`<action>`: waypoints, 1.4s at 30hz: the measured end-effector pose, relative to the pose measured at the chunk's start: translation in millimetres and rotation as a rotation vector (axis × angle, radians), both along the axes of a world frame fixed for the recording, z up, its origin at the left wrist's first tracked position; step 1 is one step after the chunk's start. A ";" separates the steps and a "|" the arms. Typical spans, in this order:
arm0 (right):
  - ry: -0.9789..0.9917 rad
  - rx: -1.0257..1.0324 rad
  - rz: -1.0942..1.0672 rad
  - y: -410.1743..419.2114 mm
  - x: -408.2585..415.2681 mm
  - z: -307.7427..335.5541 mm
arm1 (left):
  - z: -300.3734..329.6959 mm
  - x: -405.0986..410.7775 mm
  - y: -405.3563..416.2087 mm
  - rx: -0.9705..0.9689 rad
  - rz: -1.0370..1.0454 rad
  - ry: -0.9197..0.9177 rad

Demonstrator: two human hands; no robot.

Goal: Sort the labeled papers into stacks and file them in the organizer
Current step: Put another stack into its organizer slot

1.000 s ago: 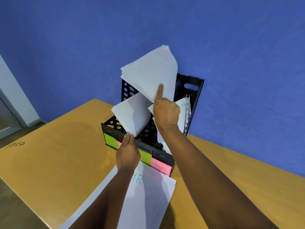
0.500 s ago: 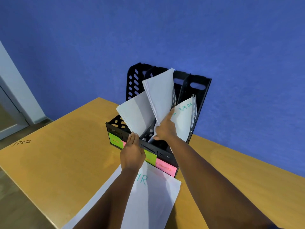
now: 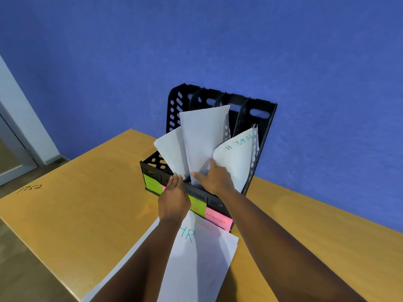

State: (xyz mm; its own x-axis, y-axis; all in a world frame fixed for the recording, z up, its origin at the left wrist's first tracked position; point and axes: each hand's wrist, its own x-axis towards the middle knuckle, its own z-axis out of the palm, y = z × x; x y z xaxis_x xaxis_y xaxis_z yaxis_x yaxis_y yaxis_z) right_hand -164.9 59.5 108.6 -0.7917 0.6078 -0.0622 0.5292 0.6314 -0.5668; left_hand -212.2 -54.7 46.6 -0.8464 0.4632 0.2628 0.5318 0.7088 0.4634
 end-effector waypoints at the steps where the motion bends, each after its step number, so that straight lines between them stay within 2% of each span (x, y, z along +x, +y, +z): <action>1: -0.004 0.005 -0.011 -0.8 3.1 0.3 | 0.8 0.1 -0.3 -0.004 -0.004 -0.004; 8: 0.138 -0.055 -0.095 -3.1 31.2 13.1 | 7.2 7.0 -6.4 -0.005 -0.010 -0.051; 10: 0.159 -0.074 -0.100 -3.6 41.6 12.3 | 16.5 8.3 -4.4 0.048 -0.005 0.025; 12: 0.160 -0.073 -0.104 -4.0 50.7 8.4 | 27.9 5.7 1.8 0.187 -0.001 0.087; 15: 0.141 -0.048 -0.091 -4.5 66.3 1.7 | 47.1 1.9 17.8 0.474 0.002 -0.212; 17: 0.129 -0.050 -0.065 -6.3 76.3 -1.3 | 52.0 1.2 29.0 0.577 0.023 -0.414; 20: 0.117 -0.059 -0.006 -7.9 88.5 -3.7 | 49.8 -1.0 37.5 0.627 0.079 -0.497; 24: 0.123 -0.074 -0.001 -4.3 103.4 -4.3 | 42.7 2.1 38.9 0.531 0.028 -0.426; 28: 0.118 -0.076 -0.033 -0.6 115.4 -8.5 | 43.1 14.3 44.2 0.096 -0.072 -0.201; 30: 0.101 -0.081 -0.041 -0.8 122.2 -11.9 | 45.8 22.2 47.1 -0.004 -0.086 -0.147; 32: 0.092 -0.111 -0.058 -0.7 128.4 -16.6 | 45.8 28.5 45.8 0.002 -0.098 -0.072; 34: 0.081 -0.136 -0.080 -0.6 134.9 -21.7 | 42.3 34.6 38.3 0.168 -0.075 0.043; 37: 0.034 -0.231 -0.159 -1.1 145.2 -33.9 | 27.8 42.4 16.7 0.370 0.116 0.139; 39: -0.035 -0.351 -0.243 -3.1 150.9 -45.6 | 12.5 42.3 -1.4 0.362 0.237 0.059; 42: -0.154 -0.542 -0.341 -17.7 160.0 -65.4 | -20.7 36.2 -37.1 0.147 0.421 -0.163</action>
State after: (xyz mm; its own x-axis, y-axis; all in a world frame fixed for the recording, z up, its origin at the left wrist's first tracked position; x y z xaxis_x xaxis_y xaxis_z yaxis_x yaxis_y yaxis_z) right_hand -4.9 41.8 43.3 -0.5176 0.6738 -0.5273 0.7495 0.0598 -0.6593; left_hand -176.0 -91.8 26.0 -0.9882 0.0388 0.1479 0.1242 0.7678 0.6286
